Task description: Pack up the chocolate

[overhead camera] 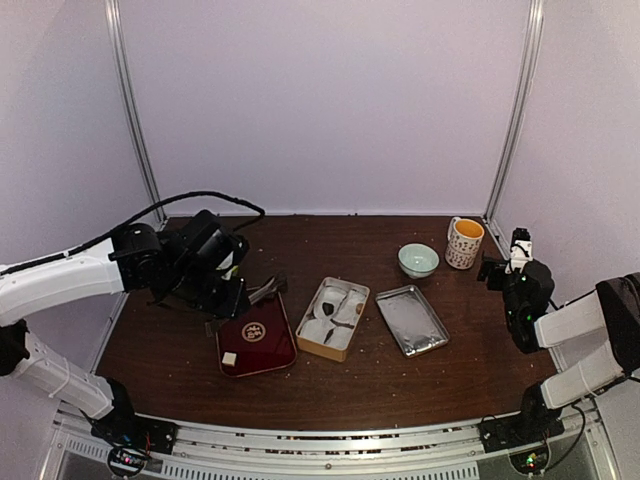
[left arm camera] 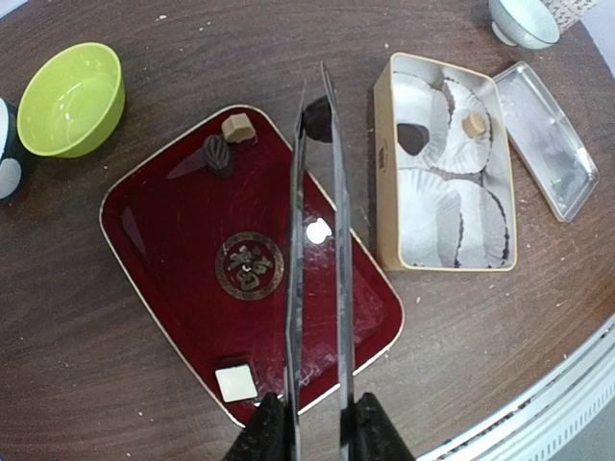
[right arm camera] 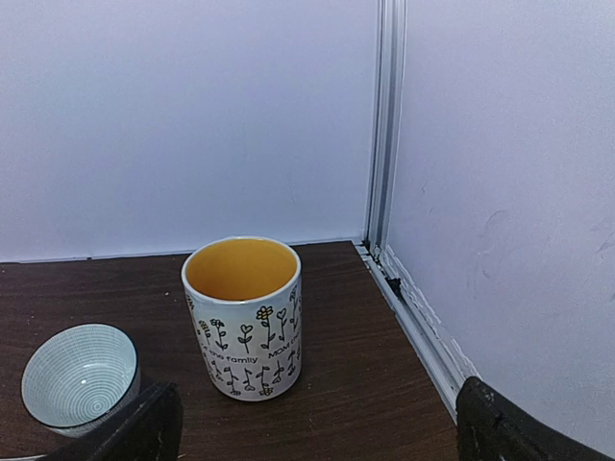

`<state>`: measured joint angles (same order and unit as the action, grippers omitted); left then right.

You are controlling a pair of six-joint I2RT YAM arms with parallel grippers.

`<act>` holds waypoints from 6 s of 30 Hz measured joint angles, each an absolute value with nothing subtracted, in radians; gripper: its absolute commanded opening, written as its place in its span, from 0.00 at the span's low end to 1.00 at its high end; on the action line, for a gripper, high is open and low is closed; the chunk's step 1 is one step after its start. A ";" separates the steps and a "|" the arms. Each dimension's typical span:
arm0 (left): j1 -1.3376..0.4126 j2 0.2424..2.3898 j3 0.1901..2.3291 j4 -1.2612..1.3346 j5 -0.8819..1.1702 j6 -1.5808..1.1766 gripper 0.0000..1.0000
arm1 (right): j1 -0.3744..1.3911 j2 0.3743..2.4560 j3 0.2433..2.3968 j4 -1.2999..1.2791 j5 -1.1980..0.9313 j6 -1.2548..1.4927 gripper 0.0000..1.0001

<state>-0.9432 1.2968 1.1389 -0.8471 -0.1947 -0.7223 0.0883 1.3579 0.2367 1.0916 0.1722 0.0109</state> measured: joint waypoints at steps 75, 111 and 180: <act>-0.982 1.175 1.049 -0.952 -0.362 -0.823 0.36 | 0.088 1.358 0.237 1.092 0.172 0.011 1.00; -0.941 1.510 1.111 -0.884 -0.389 -0.790 0.32 | 0.088 1.358 0.237 1.092 0.172 0.011 1.00; -1.104 1.416 1.092 -0.660 0.040 -0.625 0.16 | 0.088 1.358 0.237 1.092 0.172 0.011 1.00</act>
<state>-1.1038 1.4158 1.0916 -0.6601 0.0399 -0.6254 0.0883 1.3579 0.2367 1.0916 0.1722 0.0109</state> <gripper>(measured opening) 0.165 0.999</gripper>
